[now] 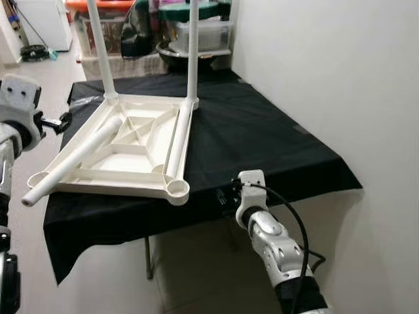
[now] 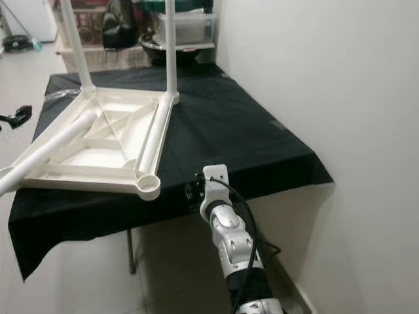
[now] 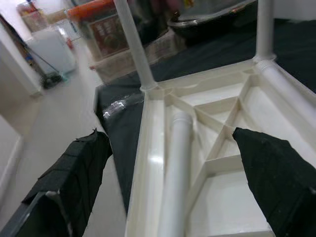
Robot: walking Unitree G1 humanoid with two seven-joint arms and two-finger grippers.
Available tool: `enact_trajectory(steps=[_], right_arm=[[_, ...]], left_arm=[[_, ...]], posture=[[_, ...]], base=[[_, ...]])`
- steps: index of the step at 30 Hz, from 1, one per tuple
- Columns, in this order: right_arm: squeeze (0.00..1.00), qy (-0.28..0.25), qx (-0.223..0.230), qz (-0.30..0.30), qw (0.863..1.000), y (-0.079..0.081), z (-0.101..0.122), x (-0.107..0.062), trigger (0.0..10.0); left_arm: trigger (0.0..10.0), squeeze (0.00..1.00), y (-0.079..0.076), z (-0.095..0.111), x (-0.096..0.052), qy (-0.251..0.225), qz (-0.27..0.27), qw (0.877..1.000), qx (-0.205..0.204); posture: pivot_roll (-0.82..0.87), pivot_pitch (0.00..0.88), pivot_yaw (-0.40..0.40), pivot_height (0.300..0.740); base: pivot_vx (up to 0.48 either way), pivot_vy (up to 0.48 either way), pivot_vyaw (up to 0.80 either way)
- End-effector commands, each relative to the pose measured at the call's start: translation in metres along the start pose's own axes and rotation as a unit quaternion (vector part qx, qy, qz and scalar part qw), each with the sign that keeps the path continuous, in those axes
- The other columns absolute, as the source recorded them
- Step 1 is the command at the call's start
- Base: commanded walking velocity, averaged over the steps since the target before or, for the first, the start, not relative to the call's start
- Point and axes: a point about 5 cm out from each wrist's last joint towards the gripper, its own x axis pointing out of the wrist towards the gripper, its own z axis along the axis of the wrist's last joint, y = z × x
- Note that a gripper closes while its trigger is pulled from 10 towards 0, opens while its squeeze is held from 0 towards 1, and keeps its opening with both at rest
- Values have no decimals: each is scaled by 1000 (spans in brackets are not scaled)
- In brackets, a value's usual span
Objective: Building children table
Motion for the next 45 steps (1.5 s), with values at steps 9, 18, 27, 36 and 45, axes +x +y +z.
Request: enact_trajectory(steps=[9,18,27,36,45], right_arm=[[0,-56,3,27,998,7,15,-3,10000],[0,-83,-11,49,995,17,23,-3,10000],[0,-87,-29,65,994,23,24,-2,10000],[0,-84,-28,68,994,23,23,-3,10000],[0,-80,-16,64,995,21,22,-2,10000]], left_arm=[[10000,0,-63,-12,-43,-89,-7,994,68],[10000,0,-92,-9,-53,-92,27,995,-34],[10000,0,-112,-8,-52,-94,11,995,-27],[10000,0,-117,-8,-51,-87,10,996,-25],[10000,0,-120,-10,-51,-84,8,996,-23]], posture=[[71,0,-66,740],[75,0,-73,740],[69,0,-67,740],[64,0,-66,740],[62,0,-65,740]], base=[[0,0,0],[0,0,0],[0,0,268],[0,0,711],[0,0,0]])
